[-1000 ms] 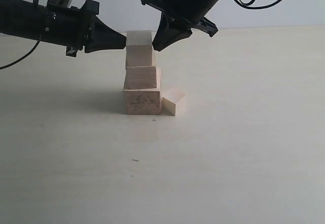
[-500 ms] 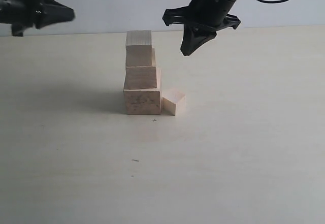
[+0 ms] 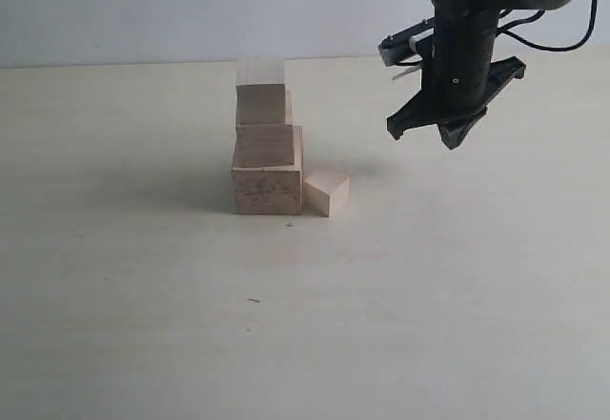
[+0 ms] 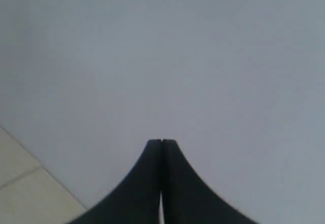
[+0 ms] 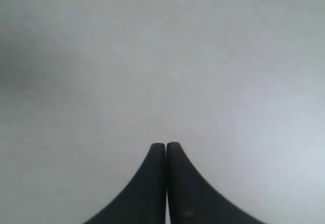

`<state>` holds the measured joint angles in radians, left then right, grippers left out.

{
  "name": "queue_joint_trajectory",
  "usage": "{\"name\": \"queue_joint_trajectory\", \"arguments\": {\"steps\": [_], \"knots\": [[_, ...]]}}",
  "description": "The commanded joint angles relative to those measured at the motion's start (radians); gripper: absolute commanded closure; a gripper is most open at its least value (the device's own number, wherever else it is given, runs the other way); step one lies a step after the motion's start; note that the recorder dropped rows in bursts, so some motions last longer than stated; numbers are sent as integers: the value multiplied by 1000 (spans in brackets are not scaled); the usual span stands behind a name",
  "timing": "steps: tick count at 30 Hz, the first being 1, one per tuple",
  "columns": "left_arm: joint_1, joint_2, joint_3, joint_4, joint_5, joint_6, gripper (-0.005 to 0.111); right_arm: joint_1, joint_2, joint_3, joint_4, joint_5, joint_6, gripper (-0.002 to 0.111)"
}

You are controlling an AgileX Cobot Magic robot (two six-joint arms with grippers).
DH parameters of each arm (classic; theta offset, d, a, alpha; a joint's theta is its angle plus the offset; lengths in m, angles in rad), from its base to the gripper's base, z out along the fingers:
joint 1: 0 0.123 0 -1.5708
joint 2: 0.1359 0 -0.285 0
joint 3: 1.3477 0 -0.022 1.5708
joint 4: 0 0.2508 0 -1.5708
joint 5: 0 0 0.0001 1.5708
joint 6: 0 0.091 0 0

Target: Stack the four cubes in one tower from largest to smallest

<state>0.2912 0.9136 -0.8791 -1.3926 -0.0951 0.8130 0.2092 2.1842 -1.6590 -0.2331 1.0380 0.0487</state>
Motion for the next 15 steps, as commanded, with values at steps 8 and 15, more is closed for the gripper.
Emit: {"name": "queue_joint_trajectory", "arguments": {"steps": [8,15], "knots": [[-161,-367,492,-205,-52,536,107,3,-52,55,606,-28,-698,108],[-302,-585,655,-219,-114,717,107,-5,-230,347,642,-431,-730,108]]}}
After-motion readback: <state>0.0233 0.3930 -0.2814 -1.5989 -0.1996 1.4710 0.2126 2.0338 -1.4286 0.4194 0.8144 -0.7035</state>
